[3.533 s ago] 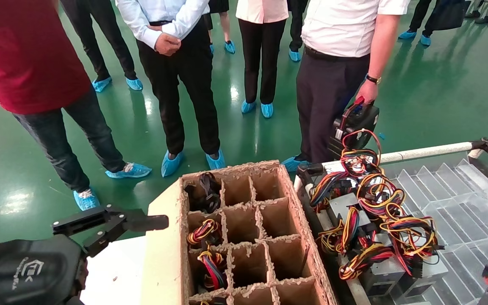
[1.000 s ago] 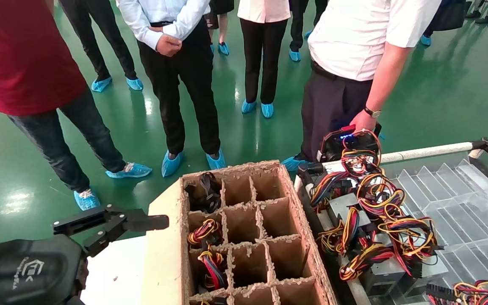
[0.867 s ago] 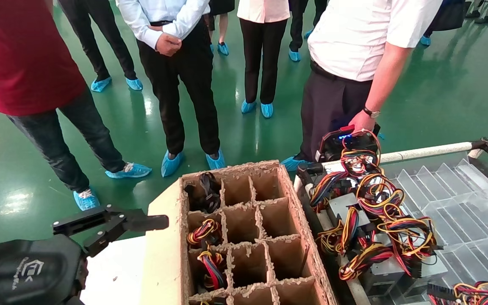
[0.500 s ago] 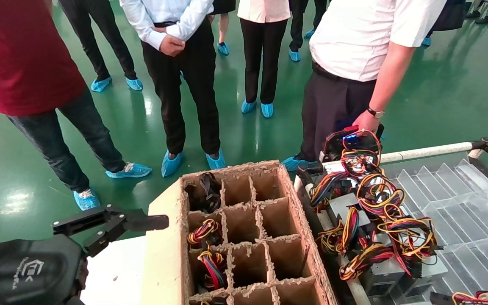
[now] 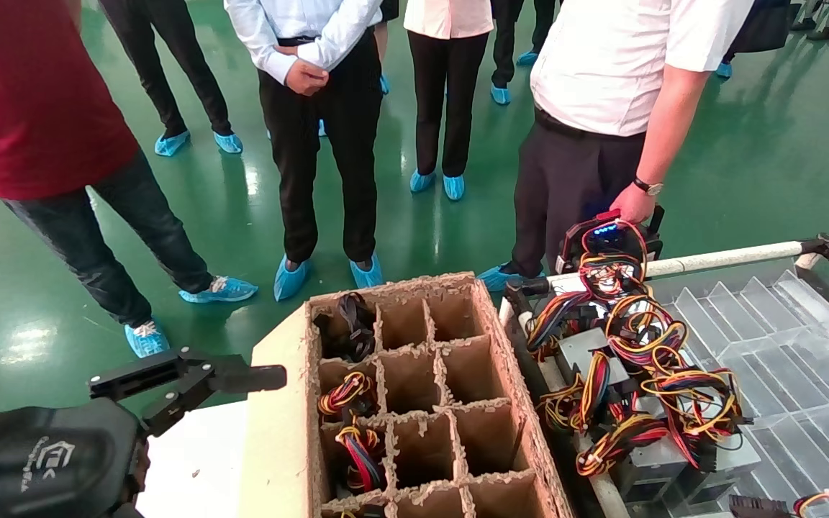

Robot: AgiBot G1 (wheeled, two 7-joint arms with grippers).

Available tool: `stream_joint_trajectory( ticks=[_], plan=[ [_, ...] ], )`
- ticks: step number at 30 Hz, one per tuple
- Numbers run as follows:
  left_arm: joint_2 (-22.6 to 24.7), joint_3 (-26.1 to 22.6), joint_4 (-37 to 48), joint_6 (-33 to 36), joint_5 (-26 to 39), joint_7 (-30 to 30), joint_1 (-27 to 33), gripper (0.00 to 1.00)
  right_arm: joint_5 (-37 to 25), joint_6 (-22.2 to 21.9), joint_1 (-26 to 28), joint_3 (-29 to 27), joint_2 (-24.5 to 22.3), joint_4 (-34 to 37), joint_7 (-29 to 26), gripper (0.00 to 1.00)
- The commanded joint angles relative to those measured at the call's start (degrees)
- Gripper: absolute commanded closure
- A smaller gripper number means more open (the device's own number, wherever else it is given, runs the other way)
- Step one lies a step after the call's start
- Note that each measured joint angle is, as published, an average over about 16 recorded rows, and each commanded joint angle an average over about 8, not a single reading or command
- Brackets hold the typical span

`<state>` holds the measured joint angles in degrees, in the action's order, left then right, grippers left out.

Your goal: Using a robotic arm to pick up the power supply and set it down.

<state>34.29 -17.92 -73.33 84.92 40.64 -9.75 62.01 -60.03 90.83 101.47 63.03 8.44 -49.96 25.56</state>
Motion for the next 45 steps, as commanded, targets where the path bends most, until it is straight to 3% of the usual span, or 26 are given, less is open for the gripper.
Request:
stream_joint_trajectory(
  ticks=[1,18,30,45],
  plan=[
    [0.0,0.0,0.0,0.0,0.0,0.0,0.0,0.0,0.03,-0.29,-0.15,-0.04,-0.01,-0.12,0.11,0.0],
    [0.0,-0.04,0.04,0.01,-0.02,0.03,0.03,0.0,-5.32,0.23,4.47,1.14,-3.35,-7.27,-3.54,0.0],
    [-0.01,-0.06,0.05,0.0,-0.04,0.04,0.02,0.0,3.13,0.53,6.42,1.63,-3.05,-4.74,-8.48,0.0],
    [-0.01,-0.09,0.1,0.01,-0.06,0.07,0.04,0.0,6.88,-0.56,-2.62,-7.85,2.8,-8.17,-14.1,0.0]
  ],
)
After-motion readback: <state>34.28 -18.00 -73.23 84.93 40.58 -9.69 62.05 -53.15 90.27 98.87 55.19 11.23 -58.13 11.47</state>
